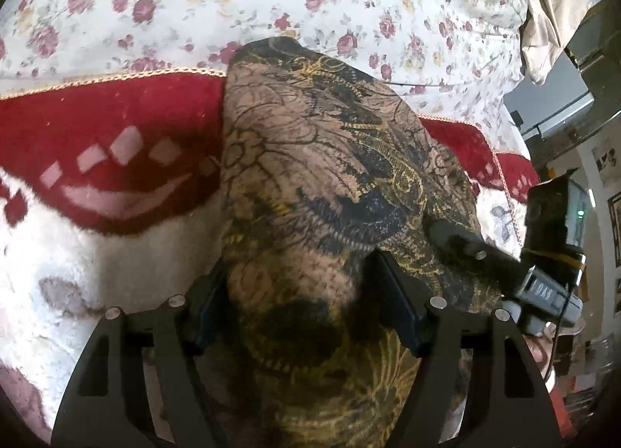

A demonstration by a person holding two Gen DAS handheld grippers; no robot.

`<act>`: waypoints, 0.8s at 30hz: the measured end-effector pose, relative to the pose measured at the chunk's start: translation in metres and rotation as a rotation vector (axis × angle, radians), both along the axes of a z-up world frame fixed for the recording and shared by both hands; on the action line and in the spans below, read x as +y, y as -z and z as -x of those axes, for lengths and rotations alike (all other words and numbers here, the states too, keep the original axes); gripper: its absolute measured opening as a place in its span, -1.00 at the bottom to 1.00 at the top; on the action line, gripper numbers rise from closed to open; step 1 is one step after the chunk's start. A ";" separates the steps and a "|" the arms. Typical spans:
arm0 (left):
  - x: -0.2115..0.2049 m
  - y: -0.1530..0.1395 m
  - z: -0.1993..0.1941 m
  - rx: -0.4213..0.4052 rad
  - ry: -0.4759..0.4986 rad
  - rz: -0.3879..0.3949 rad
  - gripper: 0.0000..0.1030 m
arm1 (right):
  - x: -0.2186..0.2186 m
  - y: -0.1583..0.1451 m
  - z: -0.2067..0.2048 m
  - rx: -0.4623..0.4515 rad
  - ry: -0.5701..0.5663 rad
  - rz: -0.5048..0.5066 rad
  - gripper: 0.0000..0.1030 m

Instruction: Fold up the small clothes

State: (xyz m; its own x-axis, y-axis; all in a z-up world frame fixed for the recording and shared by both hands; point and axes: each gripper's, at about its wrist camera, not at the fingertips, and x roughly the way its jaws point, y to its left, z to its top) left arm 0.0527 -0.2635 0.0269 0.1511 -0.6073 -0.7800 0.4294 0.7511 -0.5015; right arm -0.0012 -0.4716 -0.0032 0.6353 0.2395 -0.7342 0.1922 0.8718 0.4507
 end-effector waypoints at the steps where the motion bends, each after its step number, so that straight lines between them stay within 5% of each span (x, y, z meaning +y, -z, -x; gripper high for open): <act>1: -0.002 -0.001 0.000 -0.012 0.005 -0.008 0.38 | 0.006 -0.002 -0.001 0.008 -0.016 0.048 0.51; 3: -0.004 -0.003 0.004 -0.046 0.016 -0.027 0.22 | 0.012 -0.006 0.001 -0.001 -0.048 0.066 0.21; 5: -0.001 -0.008 0.008 -0.080 0.019 -0.024 -0.15 | 0.012 -0.010 0.004 -0.007 -0.047 0.047 -0.13; 8: 0.008 -0.019 0.014 -0.079 0.017 0.006 -0.32 | 0.013 -0.023 0.011 -0.031 -0.044 0.006 -0.27; 18: 0.088 -0.087 0.099 -0.180 -0.008 -0.024 -0.33 | 0.075 -0.065 0.053 -0.076 -0.213 -0.105 -0.31; 21: 0.118 -0.073 0.130 -0.135 -0.073 -0.063 -0.32 | 0.102 -0.047 0.065 -0.012 -0.259 -0.136 -0.27; 24: 0.125 -0.040 0.142 -0.087 -0.089 -0.193 -0.15 | 0.112 -0.030 0.074 0.073 -0.243 0.004 0.00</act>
State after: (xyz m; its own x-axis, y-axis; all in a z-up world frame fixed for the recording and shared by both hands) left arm -0.0895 -0.1384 0.0669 0.2695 -0.4297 -0.8618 0.3926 0.8662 -0.3091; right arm -0.0756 -0.3592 0.0270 0.5047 0.3758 -0.7772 0.0089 0.8980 0.4400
